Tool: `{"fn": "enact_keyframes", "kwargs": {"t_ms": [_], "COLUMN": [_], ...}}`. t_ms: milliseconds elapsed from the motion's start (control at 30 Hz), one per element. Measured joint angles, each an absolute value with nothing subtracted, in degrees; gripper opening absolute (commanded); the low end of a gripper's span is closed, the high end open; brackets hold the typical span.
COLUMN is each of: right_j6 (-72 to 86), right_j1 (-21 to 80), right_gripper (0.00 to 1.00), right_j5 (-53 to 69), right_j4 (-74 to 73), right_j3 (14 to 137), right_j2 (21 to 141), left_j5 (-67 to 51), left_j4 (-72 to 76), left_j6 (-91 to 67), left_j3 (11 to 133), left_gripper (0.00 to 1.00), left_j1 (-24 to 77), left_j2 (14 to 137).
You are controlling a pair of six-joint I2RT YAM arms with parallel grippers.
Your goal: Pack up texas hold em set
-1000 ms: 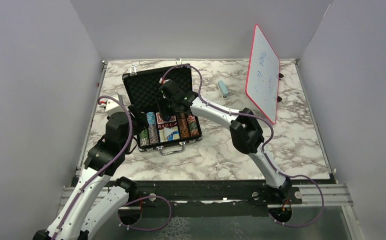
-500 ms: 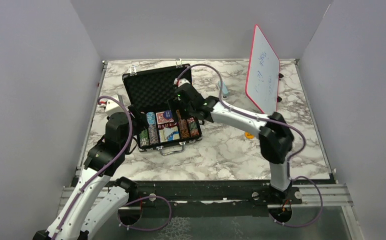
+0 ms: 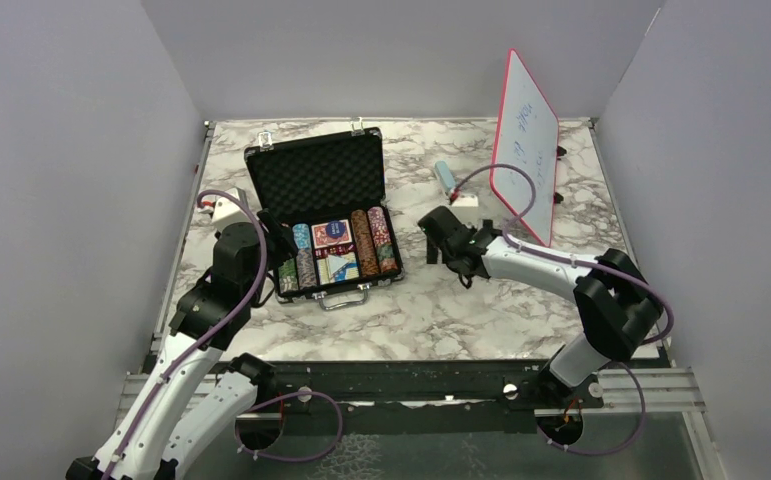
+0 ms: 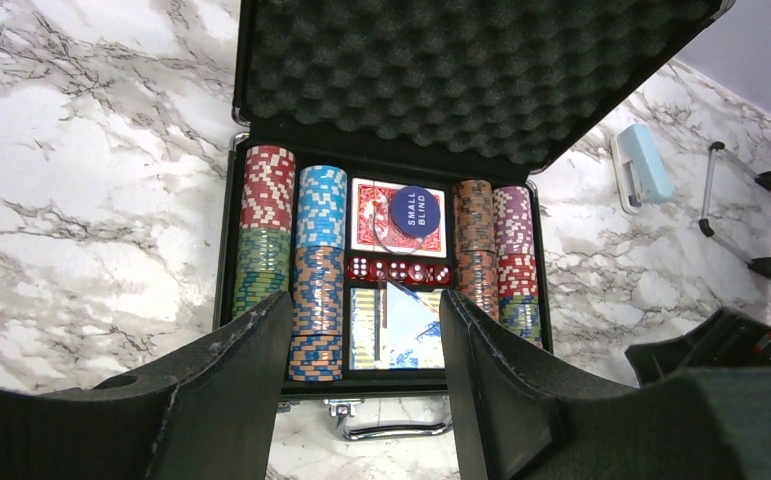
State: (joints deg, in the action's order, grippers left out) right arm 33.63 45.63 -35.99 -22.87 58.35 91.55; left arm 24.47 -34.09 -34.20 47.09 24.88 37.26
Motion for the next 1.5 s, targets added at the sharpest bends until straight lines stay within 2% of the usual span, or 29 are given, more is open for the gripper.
{"fn": "enact_keyframes", "kwargs": {"t_ms": [200, 433, 533, 700, 967, 1267, 1500], "right_j6": [47.6, 52.5, 53.6, 54.3, 51.2, 45.3, 42.4], "right_j1": [39.3, 31.9, 30.3, 28.8, 28.1, 29.1, 37.8], "right_gripper": [1.00, 0.98, 0.89, 0.67, 0.53, 0.52, 0.53], "right_j5": [-38.3, -36.1, -34.7, -33.0, -32.4, -29.5, -27.1], "right_j4": [-27.5, -25.6, -24.0, -21.4, -18.7, -17.1, -19.4], "right_j3": [49.1, 45.6, 45.1, 43.7, 42.1, 43.0, 45.6], "right_j2": [89.9, 89.1, 89.1, 88.6, 87.5, 88.2, 88.3], "left_j5": [24.4, 24.4, 24.4, 24.4, 24.4, 24.4, 24.4], "left_j4": [-34.1, -34.1, -34.1, -34.1, -34.1, -34.1, -34.1], "left_j6": [-34.2, -34.2, -34.2, -34.2, -34.2, -34.2, -34.2], "left_j3": [47.1, 47.1, 47.1, 47.1, 47.1, 47.1, 47.1], "left_gripper": [0.59, 0.59, 0.59, 0.59, 0.59, 0.59, 0.59], "left_j1": [24.9, 24.9, 24.9, 24.9, 24.9, 24.9, 24.9], "left_j2": [37.3, 37.3, 37.3, 37.4, 37.4, 37.4, 37.4]}}
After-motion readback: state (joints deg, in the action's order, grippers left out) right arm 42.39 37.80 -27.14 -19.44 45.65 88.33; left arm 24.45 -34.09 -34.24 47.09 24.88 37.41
